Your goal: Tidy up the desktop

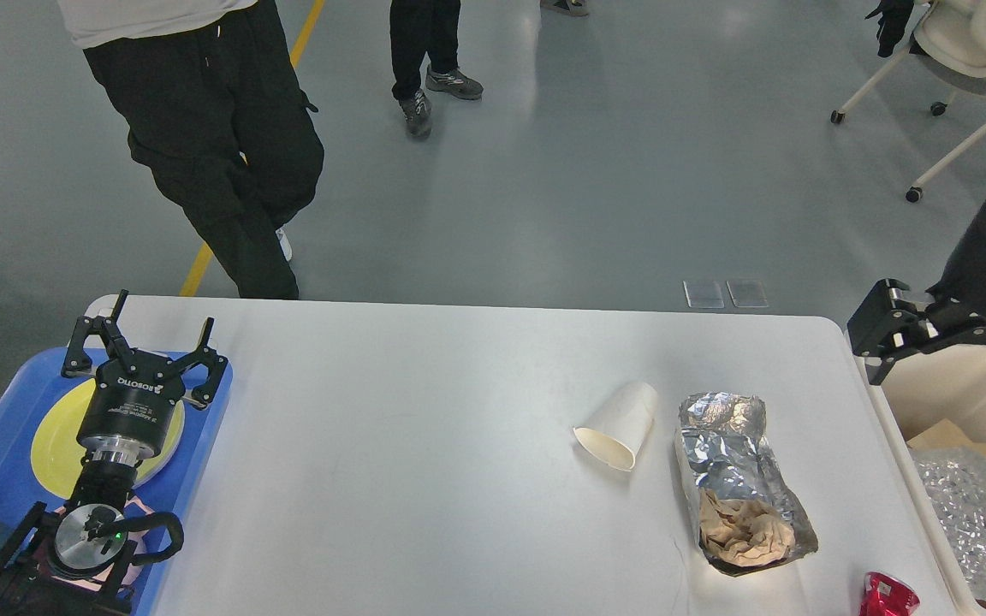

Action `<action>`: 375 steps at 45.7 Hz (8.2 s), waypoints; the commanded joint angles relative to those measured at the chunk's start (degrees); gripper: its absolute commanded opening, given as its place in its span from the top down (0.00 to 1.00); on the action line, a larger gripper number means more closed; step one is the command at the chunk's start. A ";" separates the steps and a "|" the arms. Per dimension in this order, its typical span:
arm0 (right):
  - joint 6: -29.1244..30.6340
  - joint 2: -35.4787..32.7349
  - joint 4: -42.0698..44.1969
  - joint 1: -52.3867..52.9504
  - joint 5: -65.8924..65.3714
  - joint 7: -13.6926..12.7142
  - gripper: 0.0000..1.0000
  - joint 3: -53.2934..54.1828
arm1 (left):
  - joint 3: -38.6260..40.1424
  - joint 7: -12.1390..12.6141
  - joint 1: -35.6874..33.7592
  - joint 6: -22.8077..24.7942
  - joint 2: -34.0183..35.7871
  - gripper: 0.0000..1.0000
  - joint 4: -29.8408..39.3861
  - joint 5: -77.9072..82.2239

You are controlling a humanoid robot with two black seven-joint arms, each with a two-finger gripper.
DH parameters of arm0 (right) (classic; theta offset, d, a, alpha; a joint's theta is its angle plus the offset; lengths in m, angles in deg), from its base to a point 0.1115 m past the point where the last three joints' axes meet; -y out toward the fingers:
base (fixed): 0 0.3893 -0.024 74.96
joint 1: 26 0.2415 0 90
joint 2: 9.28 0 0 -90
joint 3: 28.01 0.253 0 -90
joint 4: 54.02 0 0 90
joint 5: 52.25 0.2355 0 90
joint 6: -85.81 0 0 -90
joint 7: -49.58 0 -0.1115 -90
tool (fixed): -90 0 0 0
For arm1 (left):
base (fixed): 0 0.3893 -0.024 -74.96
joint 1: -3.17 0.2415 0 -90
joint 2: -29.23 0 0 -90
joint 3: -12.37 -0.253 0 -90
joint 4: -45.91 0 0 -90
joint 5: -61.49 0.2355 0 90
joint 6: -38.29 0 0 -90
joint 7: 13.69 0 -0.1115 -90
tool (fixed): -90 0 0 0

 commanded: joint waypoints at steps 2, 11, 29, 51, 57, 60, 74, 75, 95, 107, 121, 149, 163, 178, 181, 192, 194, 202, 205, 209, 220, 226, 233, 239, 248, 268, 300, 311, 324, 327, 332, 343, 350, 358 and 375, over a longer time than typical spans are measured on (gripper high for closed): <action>-0.39 5.37 -0.23 2.97 0.52 15.91 0.00 -7.45 | 0.00 0.01 0.00 0.00 0.00 0.04 -0.01 0.00; -0.48 5.55 0.12 3.23 0.34 15.66 0.00 -7.02 | 0.00 0.01 0.00 0.00 0.00 0.04 -0.01 0.00; -2.76 4.58 1.88 -9.15 0.87 15.39 0.00 -0.34 | 0.00 0.01 0.00 0.00 0.00 0.04 -0.01 0.00; -25.09 4.40 15.14 -47.65 0.87 13.55 0.00 12.23 | 0.00 0.01 0.00 0.00 0.00 0.04 -0.01 0.00; -26.06 4.58 19.19 -52.93 1.05 13.55 0.00 13.02 | 0.00 0.01 0.00 0.00 0.00 0.04 -0.01 -0.08; -27.11 4.84 20.60 -54.86 1.13 13.55 0.00 13.64 | 0.00 0.10 0.00 0.00 0.00 0.04 -0.01 -0.08; -30.63 7.04 23.59 -59.87 1.31 13.55 0.00 14.16 | 0.00 0.01 0.00 0.00 0.00 0.04 -0.01 0.00; -30.80 7.04 23.94 -60.57 1.40 13.55 0.00 14.43 | 0.00 0.10 0.00 0.00 0.00 0.04 -0.01 0.00; -31.95 7.30 27.11 -65.94 1.75 13.46 0.51 18.29 | 0.00 0.10 0.00 0.00 0.00 0.04 -0.01 0.00; -31.24 7.74 27.11 -65.76 1.66 10.38 1.00 18.30 | 0.00 0.10 0.00 0.00 0.00 0.04 -0.01 0.00; -31.25 7.66 27.11 -64.89 1.57 10.47 1.00 18.30 | 0.00 0.01 0.00 0.00 0.00 0.04 -0.01 0.00; -16.32 3.44 3.29 -16.92 8.87 10.38 1.00 1.61 | 0.00 0.01 0.00 0.00 0.00 0.04 -0.01 0.00; -8.04 1.68 -0.58 -2.66 8.78 10.38 1.00 -1.57 | 0.00 0.01 0.00 0.00 0.00 0.04 -0.01 0.00; -21.83 -9.81 10.30 -18.90 7.90 10.47 1.00 -11.67 | 0.00 0.10 0.00 0.00 0.00 0.04 -0.01 0.00; -23.16 -14.22 16.53 -25.14 7.46 10.47 1.00 -11.41 | 0.00 0.10 0.00 0.00 0.00 0.04 -0.01 -0.08; -28.95 -15.99 44.92 -60.81 7.37 10.74 1.00 1.58 | 0.00 0.10 0.00 0.00 0.00 0.04 -0.01 0.00; -30.71 -15.90 49.93 -66.70 7.38 10.65 1.00 4.40 | 0.00 0.01 0.00 0.00 0.00 0.04 -0.01 0.00; -33.35 -10.90 71.72 -89.55 7.90 10.56 1.00 15.12 | 0.00 0.01 0.00 0.00 0.00 0.04 -0.01 -0.08; -34.14 -7.82 81.83 -98.43 8.43 10.56 1.00 18.99 | 0.00 0.01 0.00 0.00 0.00 0.04 -0.01 0.00; -36.60 -2.99 93.18 -108.37 8.52 10.56 1.00 23.91 | 0.00 0.10 0.00 0.00 0.00 0.04 -0.01 0.00; -41.26 1.77 97.77 -113.75 8.43 10.56 1.00 27.00 | 0.00 0.10 0.00 0.00 0.00 0.04 -0.01 0.00; -41.62 2.12 97.77 -114.02 8.52 10.47 1.00 27.35 | 0.00 0.01 0.00 0.00 0.00 0.04 -0.01 0.00; -41.62 2.12 97.68 -114.28 8.52 10.47 1.00 27.26 | 0.00 0.01 0.00 0.00 0.00 0.04 -0.01 -0.08; -41.79 1.94 97.68 -114.28 8.52 10.47 0.37 27.17 | 0.00 0.10 0.00 0.00 0.00 0.04 -0.01 0.00; -42.32 1.86 97.68 -114.28 8.43 10.65 0.00 27.17 | 0.00 0.01 0.00 0.00 0.00 0.04 -0.01 0.00; -41.18 -1.91 91.72 -109.55 8.08 10.47 0.00 27.26 | 0.00 0.10 0.00 0.00 0.00 0.04 -0.01 0.00; 2.93 -0.78 34.07 -34.76 -11.00 7.66 0.00 10.12 | 0.00 0.10 0.00 0.00 0.00 0.04 -0.01 0.00; 5.41 -1.39 12.53 -12.17 -5.21 7.40 0.00 9.25 | 0.00 0.01 0.00 0.00 0.00 0.04 -0.01 0.00; 0.05 -3.86 5.13 -5.91 -2.12 7.48 0.00 7.57 | 0.00 0.10 0.00 0.00 0.00 0.04 -0.01 0.00; -0.22 -3.86 5.13 -5.82 -2.12 7.48 0.00 6.87 | 0.00 0.10 0.00 0.00 0.00 0.04 -0.01 0.00; -0.66 -3.86 5.31 -5.82 -2.12 7.48 0.00 6.17 | 0.00 0.01 0.00 0.00 0.00 0.04 -0.01 0.00; -1.01 -3.95 5.13 -5.82 -2.12 7.48 0.00 6.08 | 0.00 0.01 0.00 0.00 0.00 0.04 -0.01 0.00; -1.10 -3.42 4.87 -8.19 -1.85 7.48 0.00 9.23 | 0.00 0.01 0.00 0.00 0.00 0.04 -0.01 0.00; -9.52 -1.22 6.80 -21.63 -2.55 7.40 0.00 20.57 | 0.00 0.01 0.00 0.00 0.00 0.04 -0.01 0.00; -31.33 8.79 18.22 -51.08 -6.68 7.48 0.04 24.19 | 0.00 0.10 0.00 0.00 0.00 0.04 -0.01 0.00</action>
